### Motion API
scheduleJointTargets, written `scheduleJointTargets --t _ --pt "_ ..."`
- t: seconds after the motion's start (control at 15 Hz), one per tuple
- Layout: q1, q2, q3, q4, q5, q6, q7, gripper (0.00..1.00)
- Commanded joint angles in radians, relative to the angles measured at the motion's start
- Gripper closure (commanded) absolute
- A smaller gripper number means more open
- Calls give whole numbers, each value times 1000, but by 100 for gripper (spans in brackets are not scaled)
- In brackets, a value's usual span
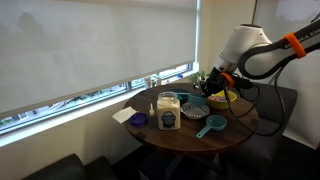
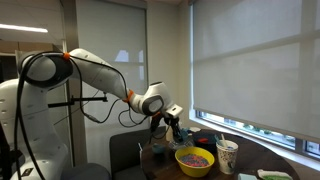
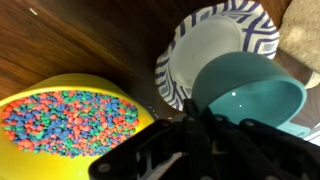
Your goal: Move the scoop from the bowl to the paper plate
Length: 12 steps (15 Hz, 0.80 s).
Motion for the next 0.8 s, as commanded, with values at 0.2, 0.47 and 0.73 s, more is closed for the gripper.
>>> scheduleJointTargets --t 0.2,0.47,0.73 --pt "21 17 -14 48 4 -29 13 42" --pt "46 -121 -67 -16 173 0 -125 14" --pt "27 -138 -70 4 241 28 -200 12"
